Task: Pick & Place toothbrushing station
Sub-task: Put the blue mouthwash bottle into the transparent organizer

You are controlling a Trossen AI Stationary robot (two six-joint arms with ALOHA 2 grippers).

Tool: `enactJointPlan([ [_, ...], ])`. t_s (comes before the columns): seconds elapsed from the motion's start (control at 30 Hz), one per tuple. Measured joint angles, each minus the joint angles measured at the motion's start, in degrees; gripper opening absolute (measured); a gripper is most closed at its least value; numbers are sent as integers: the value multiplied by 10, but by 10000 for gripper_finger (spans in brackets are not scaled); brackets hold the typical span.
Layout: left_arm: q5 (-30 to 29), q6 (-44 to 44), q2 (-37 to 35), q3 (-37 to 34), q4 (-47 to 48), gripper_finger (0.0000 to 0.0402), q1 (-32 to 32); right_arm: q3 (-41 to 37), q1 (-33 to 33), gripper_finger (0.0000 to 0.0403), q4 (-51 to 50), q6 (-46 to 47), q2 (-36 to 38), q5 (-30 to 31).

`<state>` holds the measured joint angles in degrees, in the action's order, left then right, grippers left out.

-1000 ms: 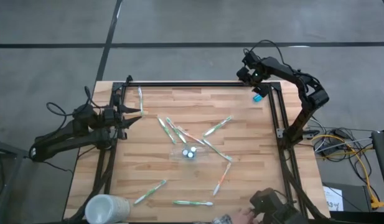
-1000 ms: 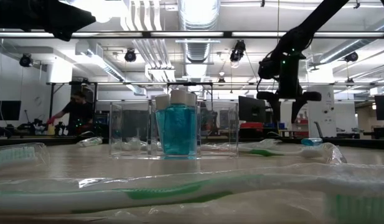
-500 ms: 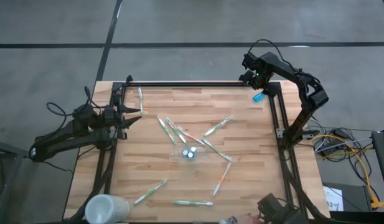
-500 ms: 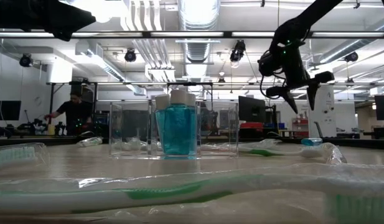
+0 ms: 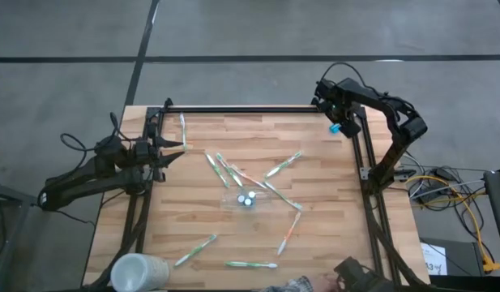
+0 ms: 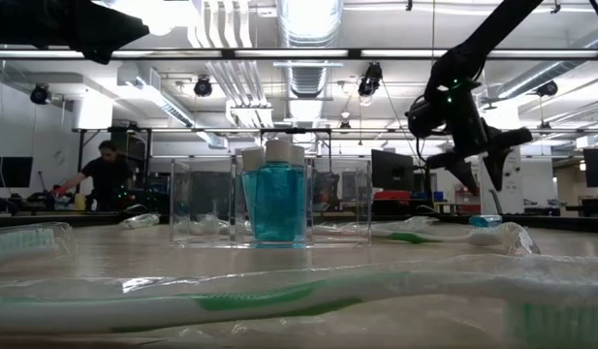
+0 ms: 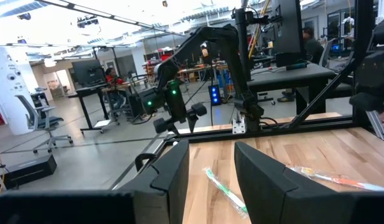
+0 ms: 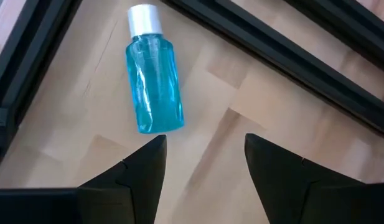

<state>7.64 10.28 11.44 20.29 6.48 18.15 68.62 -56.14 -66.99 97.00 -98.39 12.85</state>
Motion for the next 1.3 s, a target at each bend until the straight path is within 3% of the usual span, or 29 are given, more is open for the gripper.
enactJointPlan([
  [0.23,0,0,0,0,0,133,0,-24,0,215,86,7,0,53],
  [0.43,0,0,0,0,0,133,0,-35,0,215,89,53,0,64],
  [0.97,0,0,0,0,0,133,0,-94,-16,215,174,55,0,59],
  [1.3,0,0,0,0,0,133,0,-142,-27,215,243,89,-1,6],
])
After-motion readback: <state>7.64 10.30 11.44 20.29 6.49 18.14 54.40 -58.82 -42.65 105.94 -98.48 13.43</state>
